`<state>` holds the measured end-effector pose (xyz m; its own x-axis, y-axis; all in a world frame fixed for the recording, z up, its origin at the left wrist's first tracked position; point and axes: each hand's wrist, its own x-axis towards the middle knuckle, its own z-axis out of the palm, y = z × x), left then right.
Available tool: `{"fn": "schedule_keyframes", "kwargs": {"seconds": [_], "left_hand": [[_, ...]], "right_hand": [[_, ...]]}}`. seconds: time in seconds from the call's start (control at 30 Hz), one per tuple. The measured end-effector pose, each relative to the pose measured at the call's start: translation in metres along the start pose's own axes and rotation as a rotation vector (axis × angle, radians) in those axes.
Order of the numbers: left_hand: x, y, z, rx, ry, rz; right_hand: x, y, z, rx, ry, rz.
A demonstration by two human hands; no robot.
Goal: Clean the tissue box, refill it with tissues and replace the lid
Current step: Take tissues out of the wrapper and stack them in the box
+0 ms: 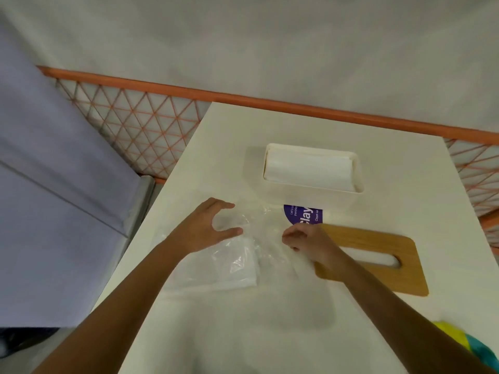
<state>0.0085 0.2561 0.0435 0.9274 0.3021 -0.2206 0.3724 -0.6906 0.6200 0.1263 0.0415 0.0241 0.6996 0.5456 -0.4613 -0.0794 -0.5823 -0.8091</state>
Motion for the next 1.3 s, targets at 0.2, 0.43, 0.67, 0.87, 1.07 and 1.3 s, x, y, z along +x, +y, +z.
{"fn": "schedule_keyframes", "kwargs": {"seconds": [0.2,0.43,0.67,0.87,1.07,1.3], "left_hand": [[-0.031,-0.033,0.008,0.214,-0.223,-0.106],[-0.039,-0.053,0.032,0.419,-0.214,-0.006],[-0.042,-0.058,0.048,0.477,-0.098,0.057],[-0.043,-0.054,0.046,0.427,-0.089,0.055],[-0.044,-0.054,0.045,0.407,-0.08,0.056],[-0.043,-0.059,0.038,0.349,-0.059,0.051]], "right_hand": [[-0.001,-0.002,0.036,0.221,-0.154,0.205],[0.002,-0.009,0.062,0.163,-0.082,0.282],[-0.013,-0.006,0.085,0.086,0.092,0.128],[-0.016,0.0,0.098,0.145,0.202,0.047],[-0.009,-0.005,0.093,-0.079,0.137,0.031],[0.0,-0.016,0.064,0.112,0.099,0.016]]}}
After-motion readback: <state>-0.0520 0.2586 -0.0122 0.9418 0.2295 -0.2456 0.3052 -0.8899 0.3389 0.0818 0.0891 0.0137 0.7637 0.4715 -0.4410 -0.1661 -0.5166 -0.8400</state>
